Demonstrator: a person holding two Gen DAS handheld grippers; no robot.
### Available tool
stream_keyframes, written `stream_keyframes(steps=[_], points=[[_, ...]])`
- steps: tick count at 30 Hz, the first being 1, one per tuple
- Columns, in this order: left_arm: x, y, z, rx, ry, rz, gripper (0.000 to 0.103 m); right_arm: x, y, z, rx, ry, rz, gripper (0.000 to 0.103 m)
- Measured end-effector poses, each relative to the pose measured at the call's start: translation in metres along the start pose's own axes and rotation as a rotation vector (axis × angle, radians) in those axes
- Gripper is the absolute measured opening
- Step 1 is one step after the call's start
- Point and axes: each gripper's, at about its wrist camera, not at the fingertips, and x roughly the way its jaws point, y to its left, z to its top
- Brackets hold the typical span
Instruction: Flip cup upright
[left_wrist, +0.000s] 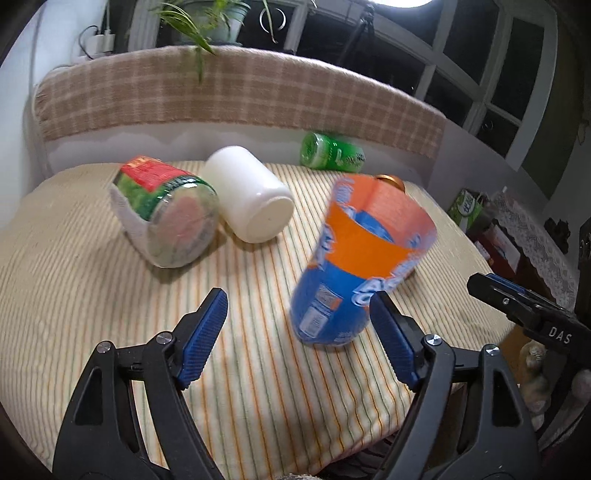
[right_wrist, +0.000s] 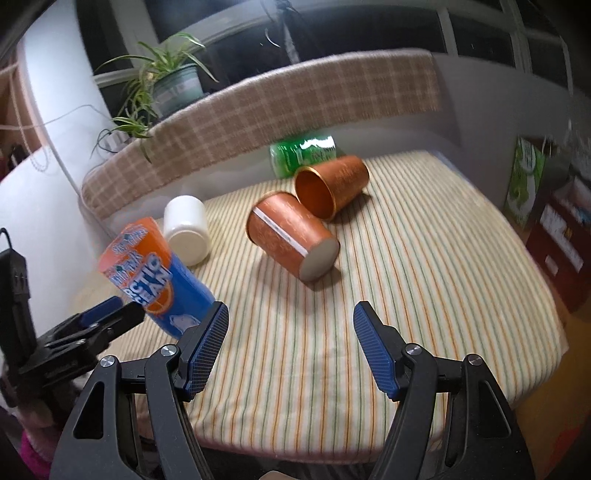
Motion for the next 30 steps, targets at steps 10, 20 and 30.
stream_keyframes(steps=[10,20,30], points=[[-0.02,0.008,-0.007,-0.005,-0.053,0.029,0.082,-0.004,0.018,0.005,-0.048,-0.052,0.02,0.07],[-0.068,0.007,0.006,0.006,-0.281,0.19,0.083,-0.019,0.04,0.01,-0.128,-0.216,-0.033,0.081],[-0.087,-0.002,0.011,0.025,-0.379,0.233,0.102,-0.027,0.054,0.006,-0.167,-0.303,-0.081,0.083]])
